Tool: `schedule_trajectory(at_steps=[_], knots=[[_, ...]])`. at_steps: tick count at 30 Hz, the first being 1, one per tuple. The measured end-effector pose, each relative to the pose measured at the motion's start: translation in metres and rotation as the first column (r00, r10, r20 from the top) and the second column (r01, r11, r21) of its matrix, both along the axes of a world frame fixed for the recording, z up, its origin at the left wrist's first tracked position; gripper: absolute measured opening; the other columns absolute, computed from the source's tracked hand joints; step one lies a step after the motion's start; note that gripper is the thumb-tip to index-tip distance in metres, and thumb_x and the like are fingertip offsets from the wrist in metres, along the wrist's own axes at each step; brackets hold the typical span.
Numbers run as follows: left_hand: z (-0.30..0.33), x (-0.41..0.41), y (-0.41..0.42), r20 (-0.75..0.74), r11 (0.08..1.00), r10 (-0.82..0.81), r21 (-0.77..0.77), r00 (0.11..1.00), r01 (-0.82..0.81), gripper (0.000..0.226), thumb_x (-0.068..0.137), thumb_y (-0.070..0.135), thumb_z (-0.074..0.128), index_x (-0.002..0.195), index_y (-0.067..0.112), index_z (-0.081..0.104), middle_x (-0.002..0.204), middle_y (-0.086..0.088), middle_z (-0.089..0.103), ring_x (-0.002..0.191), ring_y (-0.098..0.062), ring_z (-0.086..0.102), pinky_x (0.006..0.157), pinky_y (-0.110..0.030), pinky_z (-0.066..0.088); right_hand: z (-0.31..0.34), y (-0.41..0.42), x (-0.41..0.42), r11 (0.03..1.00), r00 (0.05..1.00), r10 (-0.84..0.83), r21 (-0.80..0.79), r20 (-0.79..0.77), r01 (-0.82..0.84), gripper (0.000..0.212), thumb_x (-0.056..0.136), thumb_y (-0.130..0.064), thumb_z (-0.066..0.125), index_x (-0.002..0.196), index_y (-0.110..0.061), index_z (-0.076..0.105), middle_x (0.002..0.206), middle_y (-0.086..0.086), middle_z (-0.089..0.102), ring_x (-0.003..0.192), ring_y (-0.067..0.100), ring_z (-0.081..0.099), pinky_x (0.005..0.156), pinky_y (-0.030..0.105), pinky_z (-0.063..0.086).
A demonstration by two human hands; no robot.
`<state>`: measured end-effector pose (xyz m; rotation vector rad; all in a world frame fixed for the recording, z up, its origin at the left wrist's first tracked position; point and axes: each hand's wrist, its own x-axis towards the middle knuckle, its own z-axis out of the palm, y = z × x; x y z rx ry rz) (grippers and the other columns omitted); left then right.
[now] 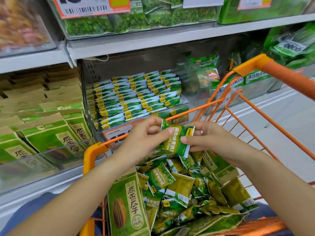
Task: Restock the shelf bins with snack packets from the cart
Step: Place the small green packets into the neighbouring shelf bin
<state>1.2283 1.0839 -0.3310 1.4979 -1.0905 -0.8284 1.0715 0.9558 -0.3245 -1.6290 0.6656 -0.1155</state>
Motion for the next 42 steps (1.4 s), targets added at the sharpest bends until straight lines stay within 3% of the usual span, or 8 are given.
schedule_trajectory(at_steps=[7, 12, 18, 27, 30, 32, 36, 42], knots=[[-0.003, 0.003, 0.0, 0.101, 0.995, 0.056, 0.071, 0.993, -0.064, 0.005, 0.088, 0.018, 0.067, 0.087, 0.013, 0.065, 0.078, -0.008, 0.068, 0.073, -0.028, 0.069, 0.058, -0.04, 0.059, 0.007, 0.003, 0.005, 0.956, 0.924, -0.282, -0.005, 0.259, 0.293, 0.007, 0.086, -0.007, 0.065, 0.083, -0.013, 0.064, 0.062, -0.009, 0.064, 0.057, 0.0, 0.06, 0.049, 0.013, 0.045], [-0.002, 0.004, -0.001, -0.053, 0.99, 0.142, -0.003, 0.988, -0.142, 0.006, 0.088, 0.012, 0.065, 0.085, 0.008, 0.066, 0.071, -0.006, 0.07, 0.07, -0.017, 0.072, 0.066, -0.023, 0.058, 0.006, 0.001, 0.003, 0.97, 0.959, -0.237, 0.093, 0.155, 0.224, 0.025, 0.079, -0.018, 0.072, 0.101, -0.015, 0.061, 0.083, -0.004, 0.071, 0.078, 0.008, 0.07, 0.075, 0.028, 0.058], [0.001, 0.007, 0.0, -0.11, 0.992, 0.128, 0.027, 0.986, -0.126, 0.019, 0.076, 0.026, 0.069, 0.092, 0.017, 0.063, 0.077, 0.002, 0.068, 0.076, -0.012, 0.07, 0.074, -0.025, 0.058, 0.003, 0.003, 0.007, 0.973, 0.958, -0.23, 0.015, 0.169, 0.231, 0.013, 0.085, -0.01, 0.068, 0.089, -0.015, 0.057, 0.066, -0.008, 0.064, 0.069, 0.006, 0.064, 0.07, 0.024, 0.057], [0.051, 0.021, -0.031, 0.386, 0.945, -0.262, 0.29, 0.884, 0.153, 0.017, 0.074, 0.025, 0.08, 0.088, 0.028, 0.069, 0.083, 0.004, 0.075, 0.077, -0.015, 0.07, 0.073, -0.03, 0.055, -0.003, 0.002, 0.012, 0.944, 0.927, -0.215, -0.177, 0.308, 0.278, 0.011, 0.091, -0.011, 0.062, 0.097, -0.02, 0.065, 0.088, 0.0, 0.062, 0.081, 0.012, 0.06, 0.071, 0.027, 0.053], [0.06, 0.036, -0.053, 0.631, 0.98, -0.098, 0.197, 0.769, -0.036, 0.011, 0.078, 0.025, 0.079, 0.079, 0.027, 0.069, 0.078, 0.007, 0.073, 0.076, -0.011, 0.068, 0.077, -0.034, 0.052, -0.008, -0.001, 0.006, 0.603, 0.973, -0.214, -0.772, 0.09, 0.204, 0.032, 0.095, -0.029, 0.055, 0.126, -0.024, 0.056, 0.117, -0.005, 0.06, 0.114, 0.014, 0.052, 0.089, 0.038, 0.049], [0.066, 0.049, -0.078, 0.709, 0.981, 0.114, 0.032, 0.696, -0.193, 0.012, 0.077, 0.028, 0.079, 0.082, 0.025, 0.069, 0.084, 0.004, 0.074, 0.084, -0.012, 0.068, 0.084, -0.035, 0.051, -0.012, -0.005, 0.004, 0.384, 0.978, -0.208, -0.921, -0.015, 0.067, 0.049, 0.095, -0.027, 0.051, 0.142, -0.018, 0.041, 0.14, 0.006, 0.047, 0.135, 0.025, 0.037, 0.105, 0.043, 0.04], [0.054, 0.065, -0.138, 0.693, 0.945, 0.276, -0.07, 0.666, -0.319, 0.018, 0.078, 0.028, 0.076, 0.093, 0.02, 0.072, 0.094, 0.0, 0.073, 0.094, -0.016, 0.068, 0.087, -0.034, 0.052, -0.017, -0.006, 0.004, 0.397, 0.92, -0.175, -0.88, -0.35, -0.259, 0.07, 0.101, -0.026, 0.038, 0.153, -0.017, -0.007, 0.161, 0.01, -0.008, 0.148, 0.028, -0.005, 0.12, 0.046, 0.003], [0.015, 0.081, -0.2, 0.711, 0.898, 0.317, -0.013, 0.628, -0.439, 0.021, 0.079, 0.028, 0.076, 0.097, 0.018, 0.073, 0.1, -0.004, 0.073, 0.099, -0.022, 0.066, 0.084, -0.032, 0.05, -0.018, -0.001, 0.003, 0.384, 0.906, -0.164, -0.871, -0.39, -0.305, 0.083, 0.099, -0.029, 0.043, 0.149, -0.012, -0.021, 0.157, 0.014, -0.022, 0.147, 0.031, -0.008, 0.119, 0.048, 0.002]])
